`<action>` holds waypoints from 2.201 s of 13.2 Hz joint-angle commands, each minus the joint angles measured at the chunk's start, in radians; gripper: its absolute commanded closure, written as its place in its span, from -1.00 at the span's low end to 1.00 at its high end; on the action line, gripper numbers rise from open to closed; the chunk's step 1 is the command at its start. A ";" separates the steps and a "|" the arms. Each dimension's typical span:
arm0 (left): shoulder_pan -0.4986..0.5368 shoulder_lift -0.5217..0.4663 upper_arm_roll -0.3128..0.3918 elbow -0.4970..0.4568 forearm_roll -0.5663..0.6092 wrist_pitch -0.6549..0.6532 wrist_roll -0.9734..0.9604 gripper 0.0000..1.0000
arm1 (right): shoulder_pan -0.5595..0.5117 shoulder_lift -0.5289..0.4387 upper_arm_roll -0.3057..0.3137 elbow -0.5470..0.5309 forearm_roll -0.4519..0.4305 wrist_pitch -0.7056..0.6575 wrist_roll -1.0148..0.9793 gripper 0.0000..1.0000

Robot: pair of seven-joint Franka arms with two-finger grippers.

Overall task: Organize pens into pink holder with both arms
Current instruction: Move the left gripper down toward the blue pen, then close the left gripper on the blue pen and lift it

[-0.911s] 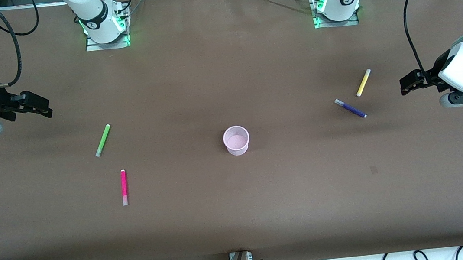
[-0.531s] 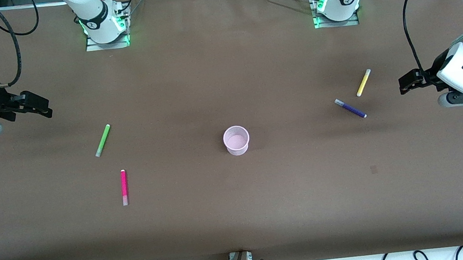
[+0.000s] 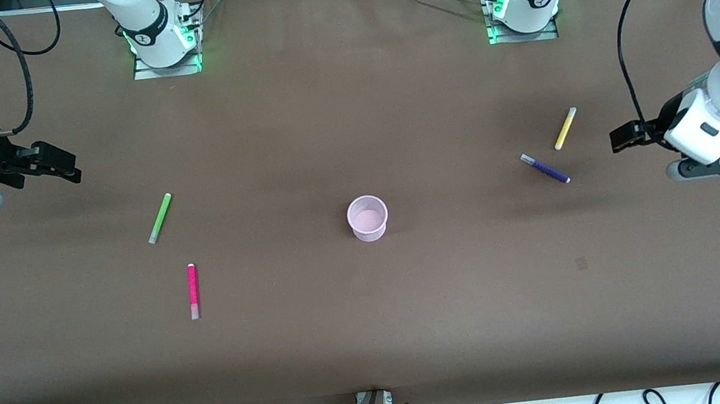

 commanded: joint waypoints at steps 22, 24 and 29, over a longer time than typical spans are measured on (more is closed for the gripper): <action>0.014 0.086 -0.008 -0.644 -0.086 0.772 -0.543 -1.00 | 0.001 -0.006 0.001 0.005 -0.010 0.001 -0.007 -1.00; 0.006 0.114 -0.008 -0.644 -0.085 0.812 -0.543 -0.98 | 0.003 -0.006 0.001 0.007 -0.010 0.001 -0.007 -1.00; 0.000 0.140 -0.008 -0.645 -0.075 0.819 -0.541 -0.39 | 0.003 -0.006 0.001 0.007 -0.009 0.005 -0.007 -1.00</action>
